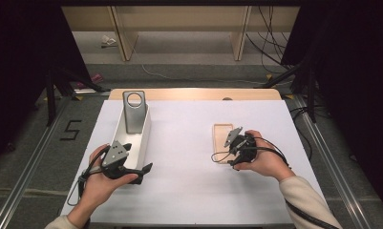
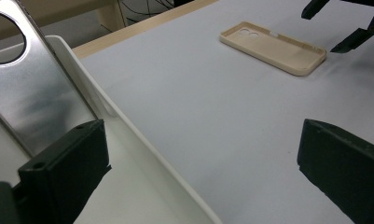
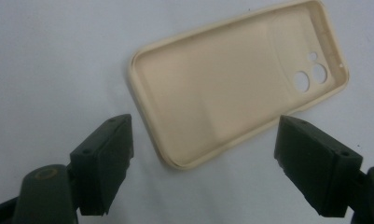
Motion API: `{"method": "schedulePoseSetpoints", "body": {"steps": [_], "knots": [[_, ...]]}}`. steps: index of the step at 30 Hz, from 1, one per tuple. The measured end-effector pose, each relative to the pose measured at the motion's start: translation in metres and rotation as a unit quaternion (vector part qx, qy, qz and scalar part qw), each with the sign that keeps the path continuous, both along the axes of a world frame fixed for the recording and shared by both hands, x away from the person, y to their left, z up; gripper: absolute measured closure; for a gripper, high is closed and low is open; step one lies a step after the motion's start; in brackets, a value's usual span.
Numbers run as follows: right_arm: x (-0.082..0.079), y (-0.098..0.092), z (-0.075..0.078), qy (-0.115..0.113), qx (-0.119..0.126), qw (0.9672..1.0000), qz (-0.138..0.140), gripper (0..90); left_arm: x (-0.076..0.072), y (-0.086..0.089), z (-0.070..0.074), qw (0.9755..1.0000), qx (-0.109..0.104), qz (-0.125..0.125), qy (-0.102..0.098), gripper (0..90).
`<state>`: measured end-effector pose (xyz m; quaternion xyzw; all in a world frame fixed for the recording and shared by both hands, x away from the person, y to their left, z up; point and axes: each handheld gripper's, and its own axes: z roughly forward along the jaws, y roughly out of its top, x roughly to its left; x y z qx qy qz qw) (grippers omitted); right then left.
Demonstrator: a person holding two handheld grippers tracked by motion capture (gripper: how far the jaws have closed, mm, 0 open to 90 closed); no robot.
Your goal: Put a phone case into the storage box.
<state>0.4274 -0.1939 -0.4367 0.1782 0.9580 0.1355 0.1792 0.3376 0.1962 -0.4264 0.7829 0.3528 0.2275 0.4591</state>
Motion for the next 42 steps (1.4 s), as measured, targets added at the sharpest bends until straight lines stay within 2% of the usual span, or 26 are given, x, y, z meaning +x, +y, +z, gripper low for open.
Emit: {"method": "schedulePoseSetpoints", "body": {"steps": [3, 19, 31, 42], "knots": [[0.000, 0.002, -0.001, -0.002, -0.008, 1.0000, 0.003, 21.2, 0.000, 0.000, 0.000, 1.0000, -0.001, 0.000, -0.002, 1.7], [0.002, 0.005, -0.001, -0.002, -0.010, 0.9999, 0.007, 22.9, 0.003, 0.005, 0.000, 0.9999, 0.001, -0.004, -0.015, 1.8], [0.003, 0.018, -0.009, 0.002, -0.045, 0.9988, 0.022, 25.6, 0.002, 0.003, 0.000, 0.9998, 0.005, -0.008, -0.017, 1.8], [0.004, 0.022, -0.017, 0.001, -0.076, 0.9966, 0.031, 26.9, 0.002, 0.002, -0.001, 0.9998, 0.005, -0.010, -0.015, 1.8]]}}
